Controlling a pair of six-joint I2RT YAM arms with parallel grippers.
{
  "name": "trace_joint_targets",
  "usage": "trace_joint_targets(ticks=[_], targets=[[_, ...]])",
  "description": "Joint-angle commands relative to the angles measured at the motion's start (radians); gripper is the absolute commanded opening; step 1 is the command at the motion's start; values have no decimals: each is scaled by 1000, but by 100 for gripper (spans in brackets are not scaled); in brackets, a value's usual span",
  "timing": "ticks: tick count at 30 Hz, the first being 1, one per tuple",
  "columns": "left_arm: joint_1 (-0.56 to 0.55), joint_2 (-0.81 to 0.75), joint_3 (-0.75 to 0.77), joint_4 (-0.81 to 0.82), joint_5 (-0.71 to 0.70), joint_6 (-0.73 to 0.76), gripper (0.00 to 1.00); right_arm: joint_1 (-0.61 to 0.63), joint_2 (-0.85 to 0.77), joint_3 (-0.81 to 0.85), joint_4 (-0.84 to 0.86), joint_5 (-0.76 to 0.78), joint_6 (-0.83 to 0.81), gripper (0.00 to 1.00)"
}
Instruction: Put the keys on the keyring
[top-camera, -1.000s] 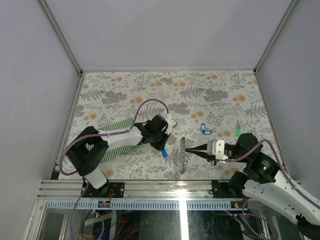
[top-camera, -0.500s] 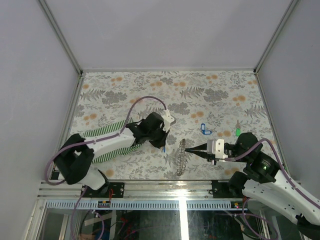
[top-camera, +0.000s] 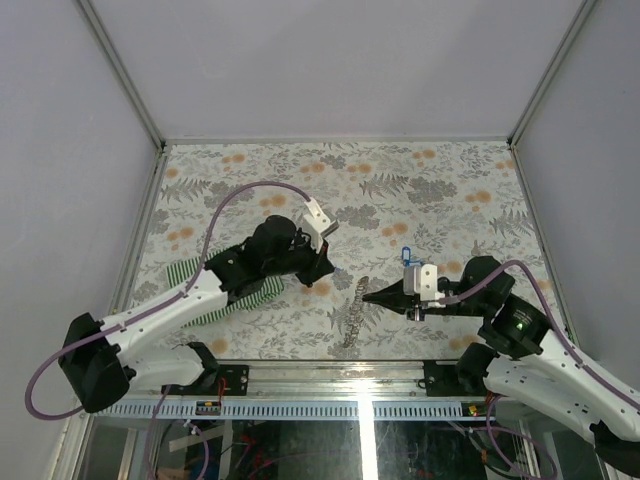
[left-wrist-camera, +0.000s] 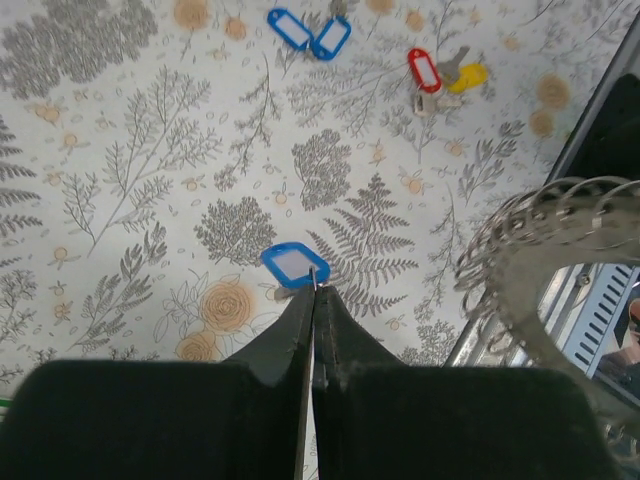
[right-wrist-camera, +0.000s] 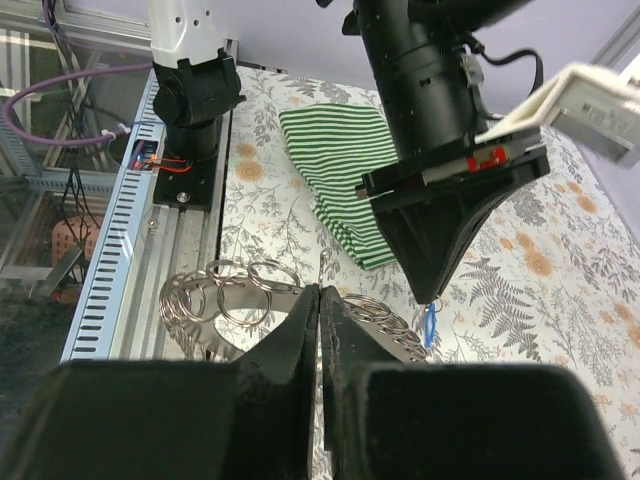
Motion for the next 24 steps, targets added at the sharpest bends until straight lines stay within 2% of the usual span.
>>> trace_joint_targets(ticks=[1,5,9,14,24], targets=[[-2,-60,22,91,21,15,0,6,9,31,134,-33,42,0],[-4,-96,22,112,8,14,0,6,23,31,144,-46,35,0],[-2,-135,67,65,-16,-30,0,7,29,30,143,-48,30,0],[-3,-195,118,79,40,-80,0,6,39,31,175,-62,55,0],[-2,-272,159,66,195,100,0,6,84,46,253,-127,85,0]])
